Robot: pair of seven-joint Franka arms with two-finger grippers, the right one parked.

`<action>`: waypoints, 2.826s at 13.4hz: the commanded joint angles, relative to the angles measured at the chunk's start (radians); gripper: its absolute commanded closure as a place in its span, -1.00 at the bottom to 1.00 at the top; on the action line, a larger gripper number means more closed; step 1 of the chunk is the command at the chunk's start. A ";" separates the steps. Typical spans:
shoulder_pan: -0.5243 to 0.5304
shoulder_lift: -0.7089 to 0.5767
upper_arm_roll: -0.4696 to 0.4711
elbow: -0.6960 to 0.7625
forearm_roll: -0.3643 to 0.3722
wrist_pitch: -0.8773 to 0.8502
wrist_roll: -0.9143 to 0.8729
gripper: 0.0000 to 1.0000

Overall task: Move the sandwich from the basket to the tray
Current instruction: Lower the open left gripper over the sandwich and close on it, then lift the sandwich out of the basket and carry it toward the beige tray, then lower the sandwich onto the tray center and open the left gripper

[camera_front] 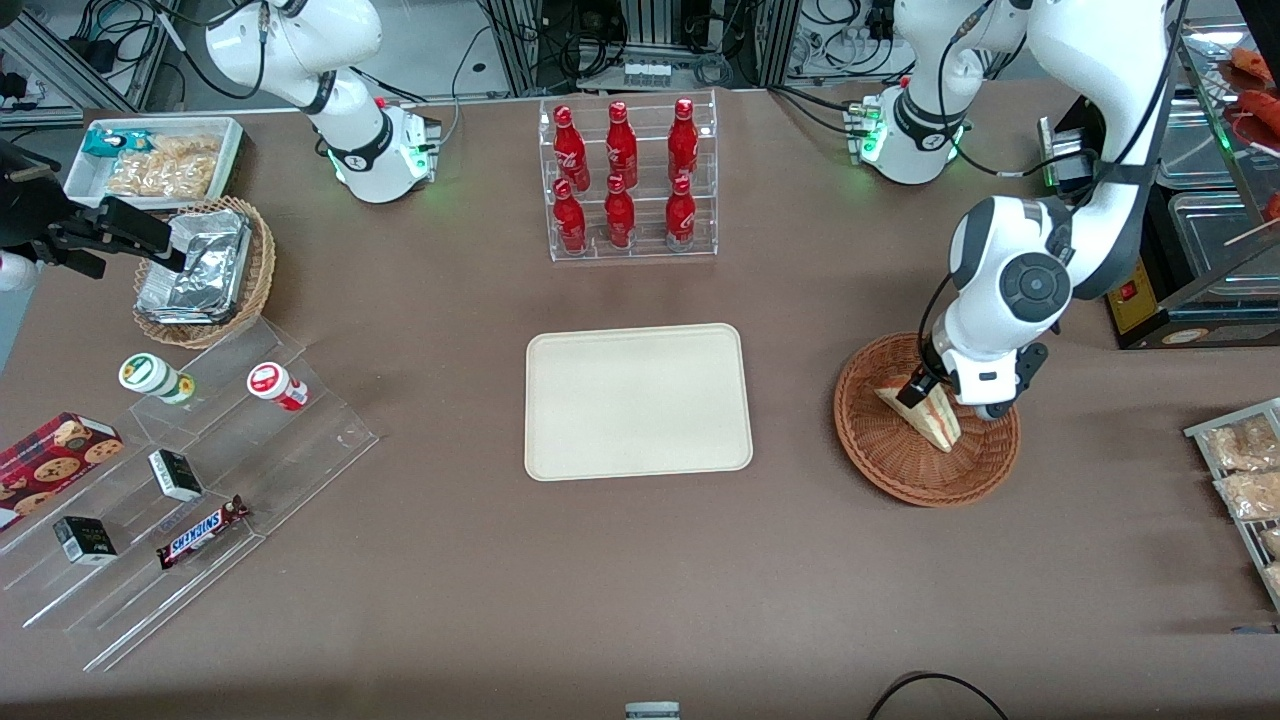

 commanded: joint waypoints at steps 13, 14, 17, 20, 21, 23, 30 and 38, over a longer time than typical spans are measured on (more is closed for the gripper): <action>-0.013 0.033 0.004 0.160 0.006 -0.252 0.025 0.83; -0.028 0.036 0.004 0.226 0.008 -0.372 0.033 0.83; -0.106 0.044 0.004 0.325 0.008 -0.529 0.145 0.84; -0.204 0.059 0.004 0.346 -0.003 -0.526 0.148 0.83; -0.238 0.076 0.003 0.355 -0.007 -0.519 0.150 0.83; -0.299 0.130 -0.008 0.418 -0.029 -0.513 0.153 0.83; -0.465 0.331 -0.036 0.627 -0.112 -0.438 0.214 0.83; -0.576 0.559 -0.037 0.857 -0.196 -0.332 0.087 0.84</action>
